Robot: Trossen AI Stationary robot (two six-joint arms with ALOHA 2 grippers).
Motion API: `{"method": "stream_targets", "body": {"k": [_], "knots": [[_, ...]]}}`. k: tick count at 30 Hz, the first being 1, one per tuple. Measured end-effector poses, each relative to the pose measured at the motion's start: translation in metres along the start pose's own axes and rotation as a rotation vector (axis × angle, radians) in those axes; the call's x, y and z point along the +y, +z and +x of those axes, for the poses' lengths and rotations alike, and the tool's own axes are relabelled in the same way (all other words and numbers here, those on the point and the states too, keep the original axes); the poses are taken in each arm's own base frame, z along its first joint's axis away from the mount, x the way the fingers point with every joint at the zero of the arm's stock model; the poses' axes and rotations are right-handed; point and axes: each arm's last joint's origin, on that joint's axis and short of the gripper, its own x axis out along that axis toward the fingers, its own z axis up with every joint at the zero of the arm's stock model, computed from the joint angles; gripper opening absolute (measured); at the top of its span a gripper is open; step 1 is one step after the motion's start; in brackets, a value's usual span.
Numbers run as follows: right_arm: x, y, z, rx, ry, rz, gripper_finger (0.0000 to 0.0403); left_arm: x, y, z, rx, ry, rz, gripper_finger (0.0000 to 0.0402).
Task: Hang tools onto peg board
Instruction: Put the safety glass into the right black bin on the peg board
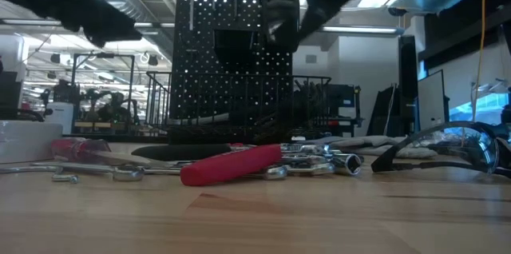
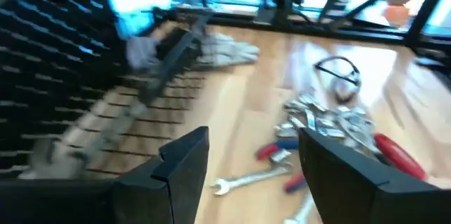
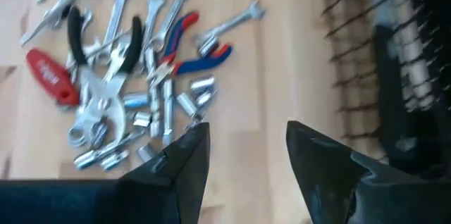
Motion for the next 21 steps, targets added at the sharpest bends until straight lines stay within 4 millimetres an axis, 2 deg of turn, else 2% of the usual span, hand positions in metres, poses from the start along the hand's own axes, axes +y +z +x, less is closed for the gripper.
{"method": "stream_targets", "body": {"k": [7,14,21], "knots": [[0.01,-0.014,0.005,0.114,0.184,0.163,0.0192,-0.007,-0.017,0.015,0.05,-0.097,-0.114,0.021],[0.057,-0.028,-0.009,0.214,0.296,0.169,0.0192,-0.026,-0.022,0.027,0.082,-0.193,-0.199,0.021],[0.094,-0.043,-0.022,0.216,0.207,0.143,0.0192,-0.049,-0.027,0.039,0.081,-0.238,-0.183,0.021]]}}
